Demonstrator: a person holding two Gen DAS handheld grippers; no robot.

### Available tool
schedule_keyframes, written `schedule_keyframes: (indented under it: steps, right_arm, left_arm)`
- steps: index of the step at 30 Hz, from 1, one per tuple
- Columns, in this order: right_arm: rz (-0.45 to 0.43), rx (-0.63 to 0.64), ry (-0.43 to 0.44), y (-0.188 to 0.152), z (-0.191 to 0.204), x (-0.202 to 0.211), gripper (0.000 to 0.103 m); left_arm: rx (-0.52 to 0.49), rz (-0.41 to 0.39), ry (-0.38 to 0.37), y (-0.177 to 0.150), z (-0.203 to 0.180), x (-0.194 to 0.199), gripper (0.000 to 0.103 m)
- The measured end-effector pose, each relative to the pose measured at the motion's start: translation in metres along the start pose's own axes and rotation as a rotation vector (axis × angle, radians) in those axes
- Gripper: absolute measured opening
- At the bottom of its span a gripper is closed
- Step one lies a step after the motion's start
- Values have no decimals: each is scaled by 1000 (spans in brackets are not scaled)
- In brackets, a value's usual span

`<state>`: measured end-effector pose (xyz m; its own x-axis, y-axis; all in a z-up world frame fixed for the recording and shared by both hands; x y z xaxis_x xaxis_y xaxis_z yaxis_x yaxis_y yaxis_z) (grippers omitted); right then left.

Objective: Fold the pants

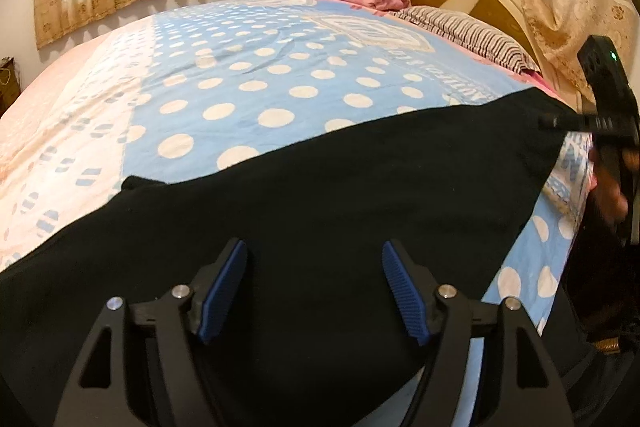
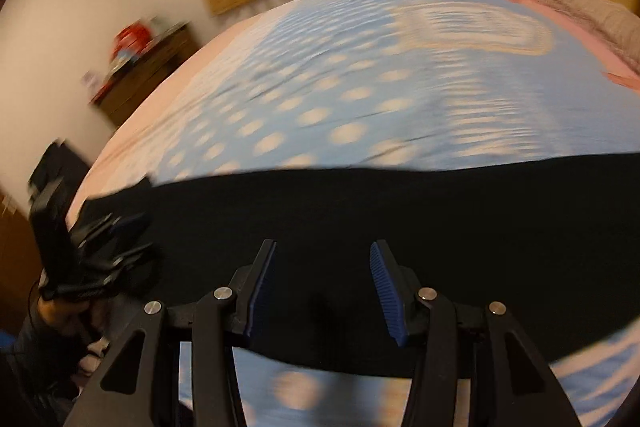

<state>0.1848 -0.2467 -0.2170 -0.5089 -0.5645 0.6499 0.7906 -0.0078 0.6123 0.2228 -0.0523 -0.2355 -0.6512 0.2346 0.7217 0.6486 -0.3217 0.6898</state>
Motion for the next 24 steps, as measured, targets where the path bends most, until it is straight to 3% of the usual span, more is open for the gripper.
schedule_keyframes:
  steps: [4, 9, 12, 15, 19, 24]
  right_arm:
    - [64, 132, 50, -16, 50, -34, 50]
    - [161, 203, 103, -45, 80, -68, 50]
    - [156, 271, 70, -53, 86, -73, 54]
    - [151, 279, 105, -51, 90, -71, 55]
    - [76, 220, 169, -37, 86, -60, 55]
    - [49, 236, 162, -32, 87, -56, 55]
  left_arm:
    - [14, 5, 13, -1, 5, 0, 73]
    - [34, 5, 29, -5, 17, 2, 73]
    - [32, 4, 31, -8, 21, 3, 73]
    - [28, 4, 58, -8, 28, 8, 73]
    - [54, -40, 172, -8, 71, 30, 73]
    - [205, -39, 432, -27, 186, 62, 74]
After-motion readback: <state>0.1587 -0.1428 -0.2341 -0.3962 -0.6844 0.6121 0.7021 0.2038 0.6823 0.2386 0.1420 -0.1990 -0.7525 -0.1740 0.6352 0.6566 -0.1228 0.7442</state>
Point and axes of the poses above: each gripper's, at about its wrist camera, not at the fingertips, and x roughly against the way its jaws point, z to its left, y to its top, the point moved 8 cm from there along -x, roughly the way its jaws point, and after that the axes turned 13 degrees about y, right-handed, at the moved point
